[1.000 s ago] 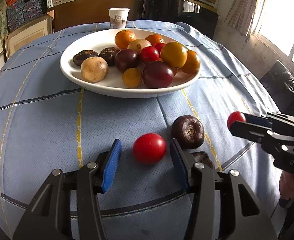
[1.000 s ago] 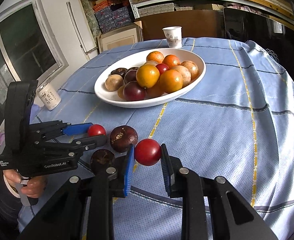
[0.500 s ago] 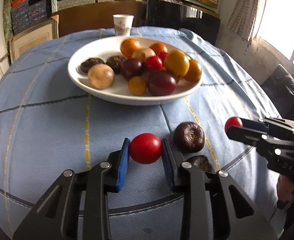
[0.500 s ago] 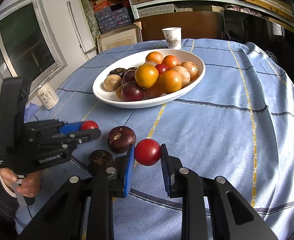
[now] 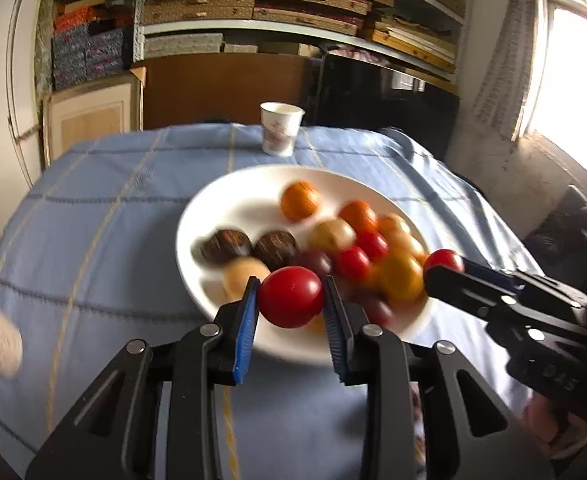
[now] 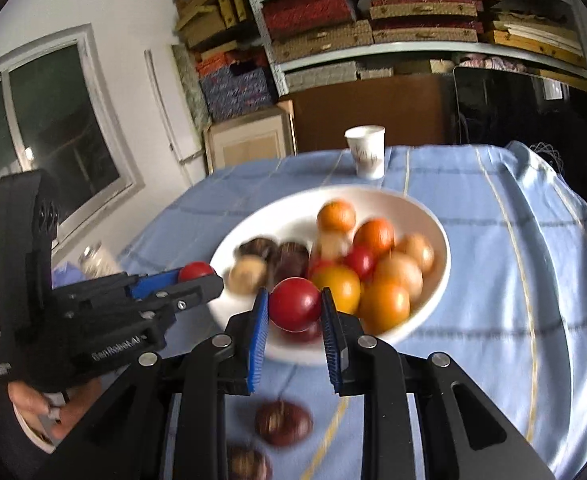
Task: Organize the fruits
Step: 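Carry both red tomatoes onto the white plate and open both tools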
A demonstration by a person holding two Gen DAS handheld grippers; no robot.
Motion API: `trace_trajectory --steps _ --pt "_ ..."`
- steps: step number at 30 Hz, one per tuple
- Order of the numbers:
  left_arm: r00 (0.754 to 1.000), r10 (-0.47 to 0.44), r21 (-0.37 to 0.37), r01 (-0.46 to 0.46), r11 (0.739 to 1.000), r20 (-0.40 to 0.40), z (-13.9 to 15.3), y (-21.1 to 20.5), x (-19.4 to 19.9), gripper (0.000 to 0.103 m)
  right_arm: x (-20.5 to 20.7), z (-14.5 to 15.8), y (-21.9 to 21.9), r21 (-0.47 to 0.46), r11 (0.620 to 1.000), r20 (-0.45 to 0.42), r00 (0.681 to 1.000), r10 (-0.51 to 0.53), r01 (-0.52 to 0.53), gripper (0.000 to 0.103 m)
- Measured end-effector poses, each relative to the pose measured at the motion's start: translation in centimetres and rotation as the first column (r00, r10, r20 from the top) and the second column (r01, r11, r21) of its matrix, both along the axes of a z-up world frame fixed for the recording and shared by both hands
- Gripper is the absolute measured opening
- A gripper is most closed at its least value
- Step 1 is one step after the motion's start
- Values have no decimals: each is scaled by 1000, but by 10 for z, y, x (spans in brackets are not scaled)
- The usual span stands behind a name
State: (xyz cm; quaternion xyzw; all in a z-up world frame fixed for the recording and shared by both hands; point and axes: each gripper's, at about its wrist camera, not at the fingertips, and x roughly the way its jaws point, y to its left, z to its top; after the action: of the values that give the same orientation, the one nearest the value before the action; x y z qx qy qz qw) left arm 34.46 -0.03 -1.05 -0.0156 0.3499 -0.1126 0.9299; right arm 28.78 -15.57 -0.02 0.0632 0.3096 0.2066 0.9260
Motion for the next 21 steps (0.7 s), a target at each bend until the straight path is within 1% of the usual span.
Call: trace_trajectory --steps 1,5,6,7,9,11,14,16,17,18,19,21 --pt "1000 14 13 -14 1000 1 -1 1 10 30 10 1 3 0 1000 5 1000 -4 4 26" --pt "998 48 15 -47 999 -42 -11 6 40 31 38 0 11 20 1000 -7 1000 4 -4 28" --pt "997 62 21 -61 998 -50 -13 7 43 35 43 -1 12 25 1000 -7 1000 8 -8 29" --pt "995 89 32 -87 996 -53 -14 9 47 52 46 -1 12 28 1000 -9 1000 13 -13 34" --pt "991 134 53 -133 990 -20 -10 13 45 63 48 -1 10 26 1000 -12 1000 6 -6 35" --pt "990 142 61 -141 988 -1 -4 14 41 65 45 2 5 36 999 -16 1000 3 -3 35" --pt "988 151 60 -152 987 19 7 15 27 72 36 8 1 31 1000 -7 1000 -5 5 35" --pt "985 164 72 -167 983 49 13 15 12 84 25 14 -2 31 999 10 1000 -7 7 36" --pt "983 173 78 -177 981 64 16 15 5 88 18 16 -4 36 999 19 1000 -11 10 38" --pt "980 183 81 -189 979 77 18 15 -3 92 13 17 -6 41 999 22 1000 -15 14 41" --pt "977 195 84 -202 976 85 20 15 -11 94 4 17 -9 53 998 25 1000 -18 17 45" --pt "978 192 86 -199 976 85 19 16 -25 94 -9 15 -14 70 997 27 999 -25 23 50"
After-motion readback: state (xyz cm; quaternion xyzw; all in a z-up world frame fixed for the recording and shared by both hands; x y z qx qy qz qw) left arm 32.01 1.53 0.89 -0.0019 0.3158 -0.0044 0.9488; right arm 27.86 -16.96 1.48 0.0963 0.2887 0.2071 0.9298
